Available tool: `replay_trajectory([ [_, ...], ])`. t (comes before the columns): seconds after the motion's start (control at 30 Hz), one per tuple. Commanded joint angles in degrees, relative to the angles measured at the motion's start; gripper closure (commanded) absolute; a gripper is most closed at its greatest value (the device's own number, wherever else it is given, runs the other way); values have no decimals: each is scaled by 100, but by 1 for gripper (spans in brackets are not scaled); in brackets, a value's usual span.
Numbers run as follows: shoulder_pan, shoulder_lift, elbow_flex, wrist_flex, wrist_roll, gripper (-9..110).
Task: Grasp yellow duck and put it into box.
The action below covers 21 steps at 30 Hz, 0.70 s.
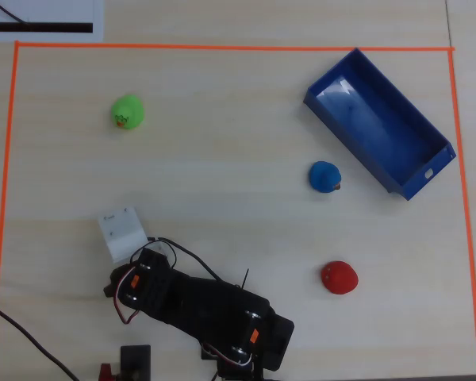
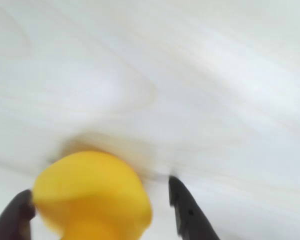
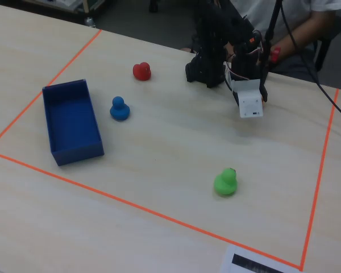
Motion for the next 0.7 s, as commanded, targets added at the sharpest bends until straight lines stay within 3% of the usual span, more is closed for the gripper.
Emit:
replay_trajectory([
  [0.0, -167, 141, 26, -18, 114, 66],
  [0.27, -316, 105, 114, -114, 229, 69],
  [0.33, -299, 105, 114, -114, 229, 77],
  [0.43, -229, 105, 97, -149, 281, 101],
  [0.67, 18, 352, -220, 281, 229, 101],
])
